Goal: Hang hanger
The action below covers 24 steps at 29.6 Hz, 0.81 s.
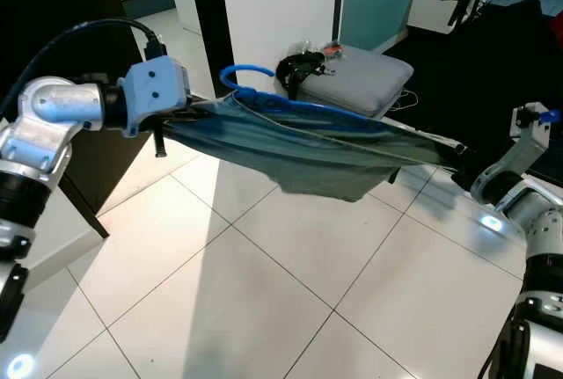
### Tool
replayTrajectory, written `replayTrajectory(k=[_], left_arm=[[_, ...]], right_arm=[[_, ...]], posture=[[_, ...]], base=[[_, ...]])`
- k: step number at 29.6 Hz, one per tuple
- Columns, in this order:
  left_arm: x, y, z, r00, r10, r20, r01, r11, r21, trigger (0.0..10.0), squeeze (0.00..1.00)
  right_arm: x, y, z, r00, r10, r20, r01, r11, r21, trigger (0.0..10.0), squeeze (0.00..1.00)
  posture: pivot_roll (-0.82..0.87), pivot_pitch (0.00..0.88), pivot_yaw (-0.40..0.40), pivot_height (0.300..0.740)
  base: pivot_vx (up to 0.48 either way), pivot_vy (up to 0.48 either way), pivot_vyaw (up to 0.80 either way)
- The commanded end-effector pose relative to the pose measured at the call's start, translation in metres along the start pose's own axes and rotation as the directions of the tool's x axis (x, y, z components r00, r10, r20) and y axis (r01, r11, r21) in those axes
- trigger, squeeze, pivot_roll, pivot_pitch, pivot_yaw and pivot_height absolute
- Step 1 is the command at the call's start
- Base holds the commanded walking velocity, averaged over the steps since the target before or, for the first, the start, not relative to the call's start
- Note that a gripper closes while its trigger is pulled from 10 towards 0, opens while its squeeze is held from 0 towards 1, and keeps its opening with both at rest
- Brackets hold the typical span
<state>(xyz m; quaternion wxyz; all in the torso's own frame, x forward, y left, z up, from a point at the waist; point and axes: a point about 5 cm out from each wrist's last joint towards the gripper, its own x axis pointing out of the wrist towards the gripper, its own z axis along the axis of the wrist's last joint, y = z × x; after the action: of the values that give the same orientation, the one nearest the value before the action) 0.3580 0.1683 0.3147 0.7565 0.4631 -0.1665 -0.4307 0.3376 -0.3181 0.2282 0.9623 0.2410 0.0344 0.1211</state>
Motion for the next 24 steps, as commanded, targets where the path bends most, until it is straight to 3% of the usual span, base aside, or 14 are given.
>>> replayTrajectory(k=[1,6,10,13,18,19,20,21,22,23,24], left_arm=[[-0.001,0.000,0.002,1.000,0.010,0.026,-0.010,1.000,0.004,3.8,0.00],[0.001,-0.004,0.001,1.000,-0.012,0.014,0.012,1.000,0.028,3.6,0.00],[0.004,-0.009,-0.008,0.998,-0.023,-0.050,0.025,0.999,0.043,3.6,0.00],[0.012,-0.022,-0.019,0.992,-0.051,-0.115,0.051,0.999,0.004,4.0,0.00],[0.014,-0.026,-0.021,0.990,-0.057,-0.125,0.056,0.998,-0.008,4.0,0.00],[0.018,-0.030,-0.027,0.985,-0.043,-0.164,0.035,0.998,-0.050,4.1,0.00],[0.022,-0.032,-0.031,0.980,-0.031,-0.195,0.015,0.997,-0.080,5.6,0.00],[0.022,-0.032,-0.031,0.980,-0.031,-0.195,0.015,0.997,-0.080,5.6,0.00],[0.027,-0.037,-0.036,0.973,-0.014,-0.231,-0.015,0.992,-0.122,8.8,0.00],[0.027,-0.037,-0.036,0.973,-0.014,-0.231,-0.015,0.992,-0.122,8.8,0.00],[0.033,-0.042,-0.040,0.966,0.001,-0.259,-0.047,0.984,-0.170,8.5,0.00]], right_arm=[[0.000,0.000,0.004,1.000,-0.014,0.009,0.014,1.000,-0.003,0.0,0.00],[0.001,-0.001,0.005,1.000,-0.023,0.016,0.024,1.000,-0.005,0.0,0.00],[0.002,0.008,0.015,0.999,0.000,0.042,0.000,1.000,-0.018,0.0,0.00],[0.005,0.029,0.033,0.992,0.080,0.102,-0.071,0.993,-0.089,0.0,0.00],[0.006,0.034,0.037,0.989,0.099,0.114,-0.087,0.991,-0.106,0.0,0.00],[0.007,0.042,0.042,0.985,0.119,0.125,-0.104,0.987,-0.126,0.0,0.00],[0.007,0.047,0.045,0.983,0.133,0.130,-0.115,0.984,-0.137,0.0,0.00],[0.007,0.047,0.045,0.983,0.133,0.130,-0.115,0.984,-0.137,0.0,0.00],[0.009,0.052,0.046,0.981,0.146,0.127,-0.125,0.980,-0.155,0.0,0.00],[0.009,0.052,0.046,0.981,0.146,0.127,-0.125,0.980,-0.155,0.0,0.00],[0.010,0.057,0.046,0.979,0.165,0.121,-0.143,0.975,-0.168,0.0,0.00]], posture=[[0.00,0.064,0.013,0.740],[0.01,0.065,0.013,0.740],[0.00,0.067,0.015,0.740],[0.00,0.068,0.019,0.740],[0.00,0.068,0.019,0.740],[0.00,0.069,0.020,0.740],[0.00,0.068,0.019,0.740],[0.00,0.068,0.019,0.740],[0.00,0.067,0.019,0.740],[0.00,0.067,0.019,0.740],[0.00,0.070,0.019,0.740]], base=[[0.000,0.000,0.00],[0.000,0.000,0.00],[0.000,0.000,0.00],[0.000,0.000,0.00],[0.000,0.000,0.00],[0.000,0.000,0.00],[0.000,0.000,0.00],[0.000,0.000,0.00],[0.000,0.000,0.00],[0.000,0.000,0.00],[0.000,0.000,0.00]])
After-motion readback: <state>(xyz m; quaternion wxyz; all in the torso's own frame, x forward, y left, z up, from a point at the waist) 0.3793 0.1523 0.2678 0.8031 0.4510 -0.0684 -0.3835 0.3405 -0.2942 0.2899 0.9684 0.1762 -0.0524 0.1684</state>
